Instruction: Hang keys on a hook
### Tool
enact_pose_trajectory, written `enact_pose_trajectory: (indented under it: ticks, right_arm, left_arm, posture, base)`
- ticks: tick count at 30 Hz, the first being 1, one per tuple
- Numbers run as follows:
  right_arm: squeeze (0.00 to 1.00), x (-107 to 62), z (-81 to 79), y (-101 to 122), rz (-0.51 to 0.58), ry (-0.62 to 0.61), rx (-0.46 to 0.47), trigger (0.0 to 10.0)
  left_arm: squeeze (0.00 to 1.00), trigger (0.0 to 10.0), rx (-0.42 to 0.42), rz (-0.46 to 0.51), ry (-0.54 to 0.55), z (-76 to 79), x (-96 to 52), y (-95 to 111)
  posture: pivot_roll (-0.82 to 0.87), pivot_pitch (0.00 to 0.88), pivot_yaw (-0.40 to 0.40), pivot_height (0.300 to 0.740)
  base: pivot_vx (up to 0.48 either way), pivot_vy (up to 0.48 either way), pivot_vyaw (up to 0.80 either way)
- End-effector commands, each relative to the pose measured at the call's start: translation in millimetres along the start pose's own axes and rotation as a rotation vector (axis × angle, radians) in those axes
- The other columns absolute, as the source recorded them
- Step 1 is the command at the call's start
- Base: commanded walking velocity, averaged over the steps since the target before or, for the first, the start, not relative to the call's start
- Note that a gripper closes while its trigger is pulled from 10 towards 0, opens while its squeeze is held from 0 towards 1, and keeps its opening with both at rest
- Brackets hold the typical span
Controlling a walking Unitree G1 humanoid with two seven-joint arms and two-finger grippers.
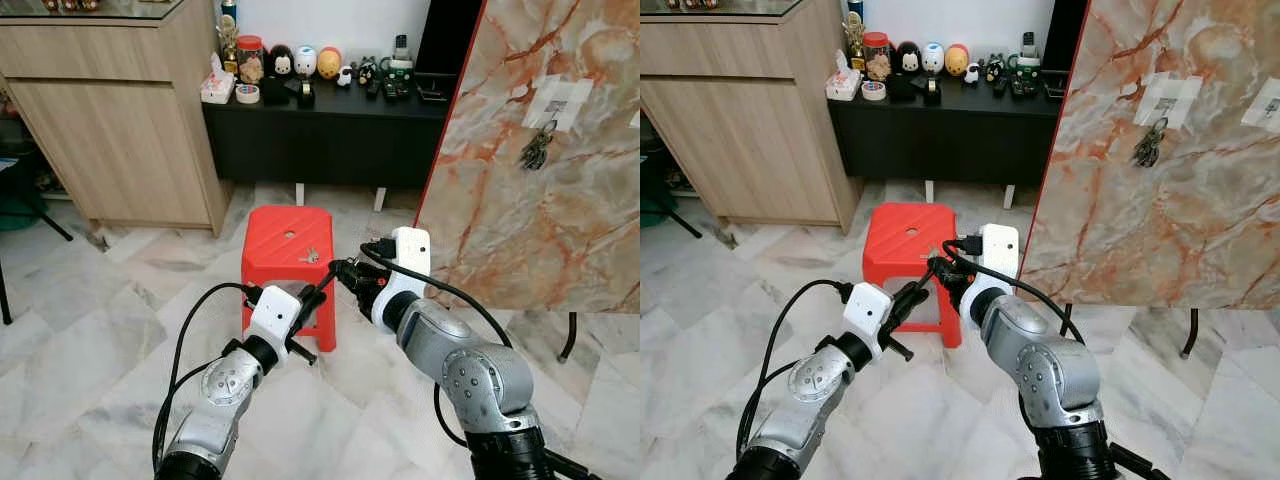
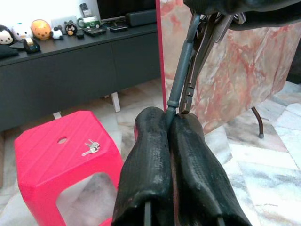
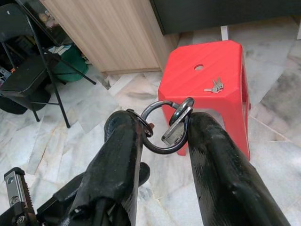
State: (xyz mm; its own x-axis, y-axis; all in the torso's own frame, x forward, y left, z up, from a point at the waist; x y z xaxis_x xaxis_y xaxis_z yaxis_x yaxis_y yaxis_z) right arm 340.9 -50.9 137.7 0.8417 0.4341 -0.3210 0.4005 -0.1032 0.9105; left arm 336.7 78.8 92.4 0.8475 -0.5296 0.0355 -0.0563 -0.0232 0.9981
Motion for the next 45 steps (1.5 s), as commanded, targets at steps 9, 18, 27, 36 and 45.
enact_pose_trajectory:
  ticks: [9,18,27,36,45]
  right_arm:
    - [0.00,-5.1,34.2,0.7,0.022,-0.115,-0.006,10.0]
    - [0.00,-6.0,46.5,-7.6,0.000,-0.148,-0.022,10.0]
    - [0.07,-5.2,48.9,-8.5,0.006,-0.157,-0.035,10.0]
    - [1.00,-5.1,43.9,-7.7,0.007,-0.125,-0.057,10.0]
    - [0.00,-8.8,69.6,-13.6,-0.006,-0.237,-0.100,10.0]
  left_arm:
    - [0.00,0.0,-0.009,-0.018,0.045,-11.3,-7.2,-5.3]
    - [0.00,0.0,-0.011,-0.014,0.043,-10.5,-7.0,-4.7]
    - [0.00,0.0,-0.012,-0.015,0.042,-10.2,-7.1,-4.9]
    - [0.00,0.0,-0.013,-0.015,0.037,-9.1,-6.8,-5.0]
    - [0.00,0.0,-0.012,-0.027,0.033,-8.8,-8.5,-7.5]
  posture:
    - [0.04,0.037,-0.071,0.740]
    - [0.04,0.037,-0.071,0.740]
    - [0.05,0.039,-0.072,0.740]
    - [0.05,0.039,-0.072,0.740]
    - [0.04,0.039,-0.073,0.740]
  base:
    - [0.000,0.000,0.00]
    - [0.000,0.000,0.00]
    - [0.000,0.000,0.00]
    - [0.000,0.000,0.00]
    - [0.000,0.000,0.00]
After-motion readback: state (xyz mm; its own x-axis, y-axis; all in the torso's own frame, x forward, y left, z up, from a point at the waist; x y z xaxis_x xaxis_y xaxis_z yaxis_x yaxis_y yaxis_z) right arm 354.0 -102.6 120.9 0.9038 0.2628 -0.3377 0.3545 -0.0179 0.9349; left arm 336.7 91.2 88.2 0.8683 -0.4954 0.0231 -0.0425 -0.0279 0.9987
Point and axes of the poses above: a point about 5 cm out from each wrist's last joint towards the gripper, its own x axis pointing out of the wrist towards the gripper, its own y axis along the axis of the wrist's last joint, z = x × y, the point moved 5 cm from there along x, pointing out of the wrist towards the gripper, and after that the axes turned 8 degrees about -x, right-handed, at the moved point
